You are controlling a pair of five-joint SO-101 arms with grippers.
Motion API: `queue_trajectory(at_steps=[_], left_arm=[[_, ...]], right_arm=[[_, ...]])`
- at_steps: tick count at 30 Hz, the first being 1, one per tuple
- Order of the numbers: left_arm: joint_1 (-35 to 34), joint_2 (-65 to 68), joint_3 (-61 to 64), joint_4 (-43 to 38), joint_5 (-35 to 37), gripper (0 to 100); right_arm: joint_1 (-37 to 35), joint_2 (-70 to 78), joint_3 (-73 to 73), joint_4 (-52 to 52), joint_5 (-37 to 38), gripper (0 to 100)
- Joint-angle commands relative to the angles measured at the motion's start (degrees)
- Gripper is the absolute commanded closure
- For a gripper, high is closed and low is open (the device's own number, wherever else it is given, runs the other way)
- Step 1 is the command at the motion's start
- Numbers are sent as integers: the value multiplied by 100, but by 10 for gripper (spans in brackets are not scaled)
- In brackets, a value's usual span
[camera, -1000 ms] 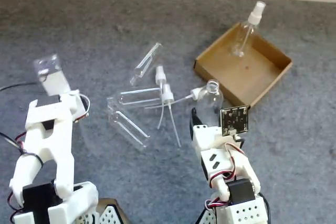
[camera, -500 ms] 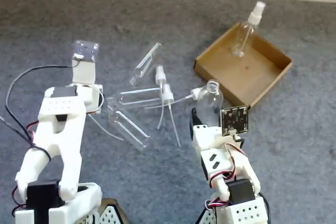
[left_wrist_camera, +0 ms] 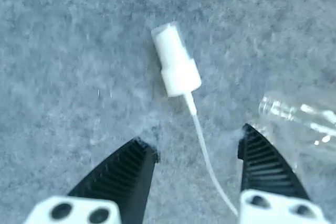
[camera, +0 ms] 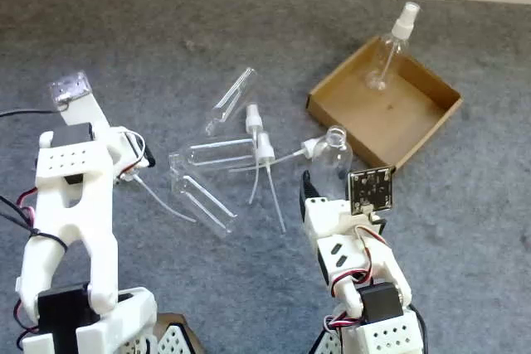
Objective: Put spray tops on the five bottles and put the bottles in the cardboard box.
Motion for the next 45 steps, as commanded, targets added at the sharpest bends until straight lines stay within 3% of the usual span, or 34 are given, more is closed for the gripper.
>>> queue_trajectory(at_steps=[1,15,20,28,32,37,45], left_arm=[[-66,374,101,-651,334,780],[-523,2993,-1402,-686,404,804],[-497,3099,-1560,-686,132,957],[-382,3064,-1578,-721,-299,961],[-338,3064,-1763,-642,-281,961],[-207,3064,-2308,237,-290,959],[251,3073,-3908,2092,-299,959]], right_arm=[[-57,-110,365,-145,-9,871],[-57,-110,365,-145,-9,871],[-57,-110,365,-145,-9,871],[-101,-110,365,-154,-44,871],[-629,-110,365,-154,-26,871],[-1059,-110,374,-145,-9,871],[-1051,-110,365,-145,-9,871]])
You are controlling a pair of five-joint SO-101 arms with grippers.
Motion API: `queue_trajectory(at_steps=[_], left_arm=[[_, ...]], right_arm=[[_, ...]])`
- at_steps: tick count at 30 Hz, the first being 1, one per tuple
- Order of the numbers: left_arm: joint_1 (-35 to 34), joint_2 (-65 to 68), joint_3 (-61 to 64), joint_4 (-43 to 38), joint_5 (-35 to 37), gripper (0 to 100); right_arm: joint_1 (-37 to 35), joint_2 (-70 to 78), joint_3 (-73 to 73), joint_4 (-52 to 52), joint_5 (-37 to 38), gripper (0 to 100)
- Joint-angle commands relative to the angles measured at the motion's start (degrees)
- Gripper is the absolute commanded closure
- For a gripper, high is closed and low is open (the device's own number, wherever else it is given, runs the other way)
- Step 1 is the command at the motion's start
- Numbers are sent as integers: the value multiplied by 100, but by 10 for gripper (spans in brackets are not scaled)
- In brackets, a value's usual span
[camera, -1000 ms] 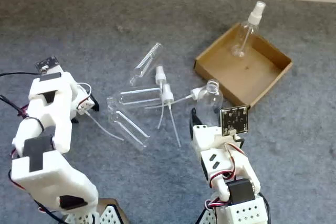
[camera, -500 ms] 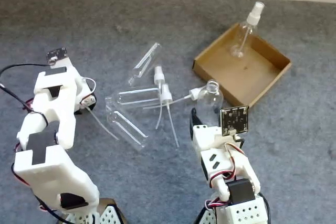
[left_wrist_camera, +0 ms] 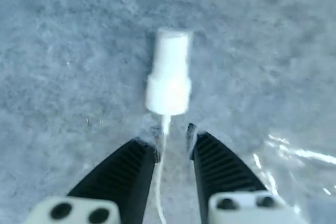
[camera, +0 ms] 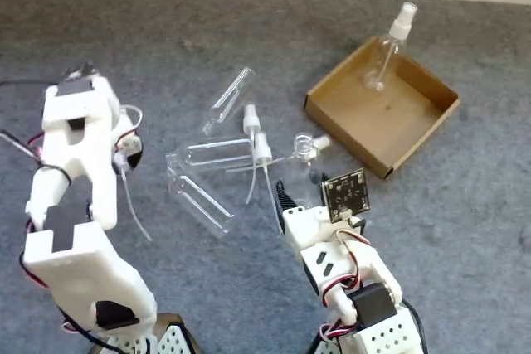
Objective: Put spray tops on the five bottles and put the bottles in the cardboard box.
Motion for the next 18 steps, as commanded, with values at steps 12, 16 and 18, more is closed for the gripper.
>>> queue_trajectory(at_steps=[12,16,18], left_arm=[[1015,-48,-2818,2242,-62,961],[1279,-127,-3108,2251,-53,961],[1455,-338,-3196,2251,-53,961]], right_arm=[[-84,-92,699,-1464,-44,871],[-92,-110,927,-1499,-53,871],[-92,-110,927,-1499,-53,871]])
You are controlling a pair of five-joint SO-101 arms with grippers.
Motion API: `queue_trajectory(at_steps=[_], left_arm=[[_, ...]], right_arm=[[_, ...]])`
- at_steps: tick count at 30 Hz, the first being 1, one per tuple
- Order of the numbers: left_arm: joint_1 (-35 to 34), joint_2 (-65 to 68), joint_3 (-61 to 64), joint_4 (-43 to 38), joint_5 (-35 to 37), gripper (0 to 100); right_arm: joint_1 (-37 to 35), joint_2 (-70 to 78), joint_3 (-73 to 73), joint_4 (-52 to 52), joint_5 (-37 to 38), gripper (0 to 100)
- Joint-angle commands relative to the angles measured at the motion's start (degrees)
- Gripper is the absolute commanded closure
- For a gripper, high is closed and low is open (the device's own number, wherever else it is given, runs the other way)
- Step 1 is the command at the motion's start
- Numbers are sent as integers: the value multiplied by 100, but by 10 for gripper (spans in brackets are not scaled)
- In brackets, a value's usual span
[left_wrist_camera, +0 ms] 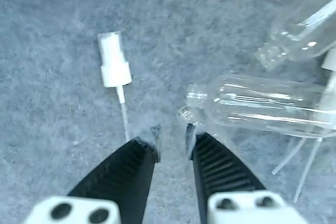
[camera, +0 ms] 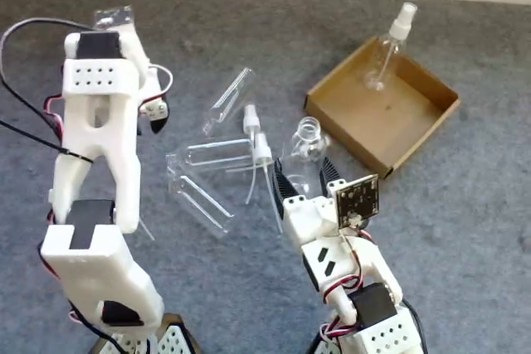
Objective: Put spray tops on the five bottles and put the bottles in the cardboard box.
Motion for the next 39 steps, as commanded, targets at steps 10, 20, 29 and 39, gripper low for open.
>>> queue_trajectory(at_steps=[10,20,29,39], left_arm=[[1297,-1701,-462,-97,-44,959],[804,-1815,-356,-44,-35,958],[-1007,-1815,1640,-167,-193,957],[-1859,-1815,3767,-1732,-1020,957]], right_arm=[[-84,-92,927,-180,-53,871],[-57,-101,927,347,-53,871],[-57,-101,927,382,-53,871],[-66,-57,927,391,-53,871]])
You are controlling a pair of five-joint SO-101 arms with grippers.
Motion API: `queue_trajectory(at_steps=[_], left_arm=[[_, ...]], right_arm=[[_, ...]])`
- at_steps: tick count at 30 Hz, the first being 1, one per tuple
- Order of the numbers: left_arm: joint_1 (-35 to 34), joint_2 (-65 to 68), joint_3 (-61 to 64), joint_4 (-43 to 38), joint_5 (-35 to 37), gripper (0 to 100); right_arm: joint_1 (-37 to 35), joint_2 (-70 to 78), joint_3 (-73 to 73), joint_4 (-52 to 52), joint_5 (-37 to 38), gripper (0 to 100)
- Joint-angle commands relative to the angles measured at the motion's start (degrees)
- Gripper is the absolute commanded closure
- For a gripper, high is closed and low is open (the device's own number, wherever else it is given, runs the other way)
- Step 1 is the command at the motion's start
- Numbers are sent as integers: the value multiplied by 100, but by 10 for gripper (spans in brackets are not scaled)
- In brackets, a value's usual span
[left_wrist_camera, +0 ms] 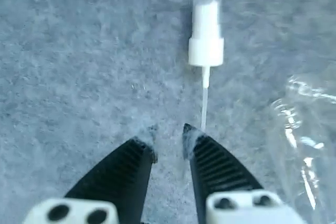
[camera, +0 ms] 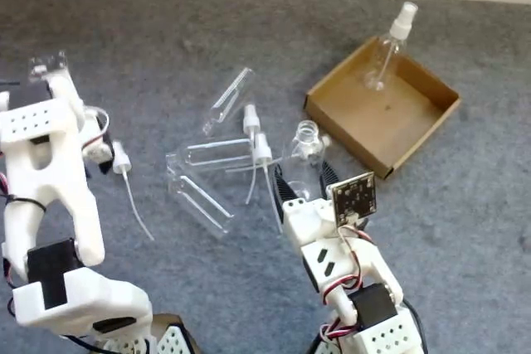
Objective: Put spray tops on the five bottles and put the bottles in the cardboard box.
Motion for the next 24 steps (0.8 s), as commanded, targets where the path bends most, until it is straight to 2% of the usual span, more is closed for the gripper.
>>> queue_trajectory(at_steps=[1,4,9,11,14,19,24], left_arm=[[-84,-259,734,-475,158,957],[-48,-259,892,-879,484,910],[66,-259,875,-1125,923,710],[136,-251,875,-1152,1002,678],[119,-242,971,-1688,1002,696],[145,127,1481,-2734,976,787],[136,769,1349,-2963,976,863]], right_arm=[[-66,-57,927,31,-53,871],[-75,-57,927,31,-53,871],[-75,-57,927,31,-53,871],[-75,-57,927,31,-53,871],[-75,-57,927,40,-53,871],[-75,-57,927,40,-53,871],[-75,-57,927,40,-53,871]])
